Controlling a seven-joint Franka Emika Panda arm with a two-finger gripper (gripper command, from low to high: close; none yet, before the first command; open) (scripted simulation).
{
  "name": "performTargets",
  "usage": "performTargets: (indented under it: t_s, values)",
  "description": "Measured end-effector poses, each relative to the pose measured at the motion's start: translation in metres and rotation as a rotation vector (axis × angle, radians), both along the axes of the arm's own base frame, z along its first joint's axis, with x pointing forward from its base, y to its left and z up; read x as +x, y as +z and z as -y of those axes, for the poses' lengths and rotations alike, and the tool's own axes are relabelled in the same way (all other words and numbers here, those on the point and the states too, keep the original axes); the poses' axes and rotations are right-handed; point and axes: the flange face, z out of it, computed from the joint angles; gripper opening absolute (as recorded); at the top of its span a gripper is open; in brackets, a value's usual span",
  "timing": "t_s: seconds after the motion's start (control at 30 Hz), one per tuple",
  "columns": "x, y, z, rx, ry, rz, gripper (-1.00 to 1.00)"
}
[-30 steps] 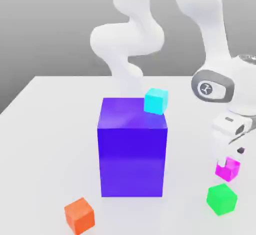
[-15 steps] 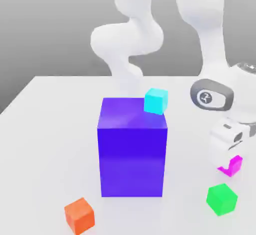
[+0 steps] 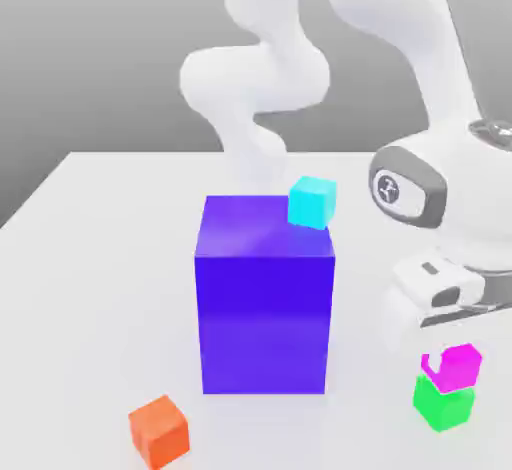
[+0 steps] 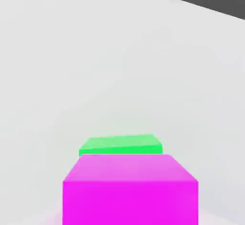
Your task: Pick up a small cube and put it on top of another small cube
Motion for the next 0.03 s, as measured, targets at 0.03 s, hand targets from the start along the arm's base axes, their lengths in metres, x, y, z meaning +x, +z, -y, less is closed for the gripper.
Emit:
performTargets:
  t_s: [0.03]
  values:
    - [0.0000,0.0000,0.0000,0.000,0.000,0.000,1.00]
